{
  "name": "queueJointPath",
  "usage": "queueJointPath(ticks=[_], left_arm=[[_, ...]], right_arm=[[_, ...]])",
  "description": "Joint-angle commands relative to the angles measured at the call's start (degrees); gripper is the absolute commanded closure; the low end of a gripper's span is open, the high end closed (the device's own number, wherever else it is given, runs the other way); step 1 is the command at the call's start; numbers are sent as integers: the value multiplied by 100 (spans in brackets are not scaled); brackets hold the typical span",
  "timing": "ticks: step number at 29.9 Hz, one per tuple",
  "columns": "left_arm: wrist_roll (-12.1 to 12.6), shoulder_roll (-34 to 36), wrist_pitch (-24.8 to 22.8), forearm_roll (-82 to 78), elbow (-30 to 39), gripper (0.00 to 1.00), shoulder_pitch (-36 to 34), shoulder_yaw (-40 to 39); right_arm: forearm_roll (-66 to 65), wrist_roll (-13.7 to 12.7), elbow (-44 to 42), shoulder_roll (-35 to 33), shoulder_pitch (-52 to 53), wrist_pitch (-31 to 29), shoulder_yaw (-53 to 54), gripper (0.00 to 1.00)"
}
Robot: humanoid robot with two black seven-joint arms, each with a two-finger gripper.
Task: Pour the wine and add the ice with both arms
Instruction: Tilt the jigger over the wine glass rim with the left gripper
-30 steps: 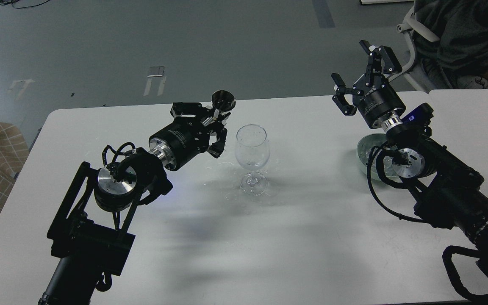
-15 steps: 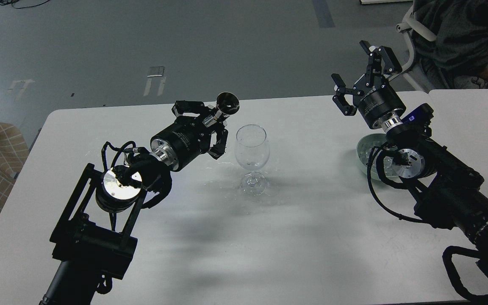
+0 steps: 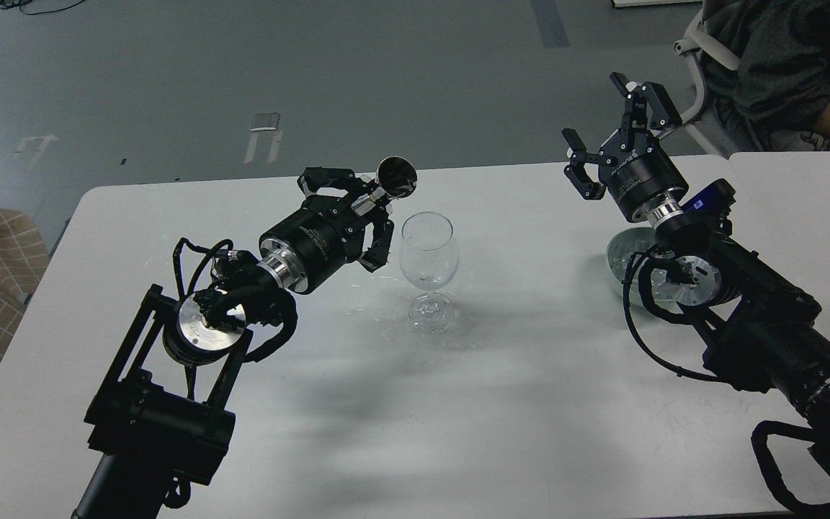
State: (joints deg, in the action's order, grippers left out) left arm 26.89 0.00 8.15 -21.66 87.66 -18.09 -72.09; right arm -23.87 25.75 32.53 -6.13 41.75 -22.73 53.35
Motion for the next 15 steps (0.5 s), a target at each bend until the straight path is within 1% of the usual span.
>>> queueJointPath(ticks=[1, 4, 15], left_arm=[[-8, 0, -7, -163, 5, 100, 43, 10], [-52, 0, -7, -242, 5, 100, 43, 10], [-87, 0, 2, -629, 119, 100, 51, 125]], right_arm=[[5, 0, -1, -3, 0, -3, 0, 0], [5, 0, -1, -3, 0, -3, 0, 0], [5, 0, -1, -3, 0, 5, 0, 0]])
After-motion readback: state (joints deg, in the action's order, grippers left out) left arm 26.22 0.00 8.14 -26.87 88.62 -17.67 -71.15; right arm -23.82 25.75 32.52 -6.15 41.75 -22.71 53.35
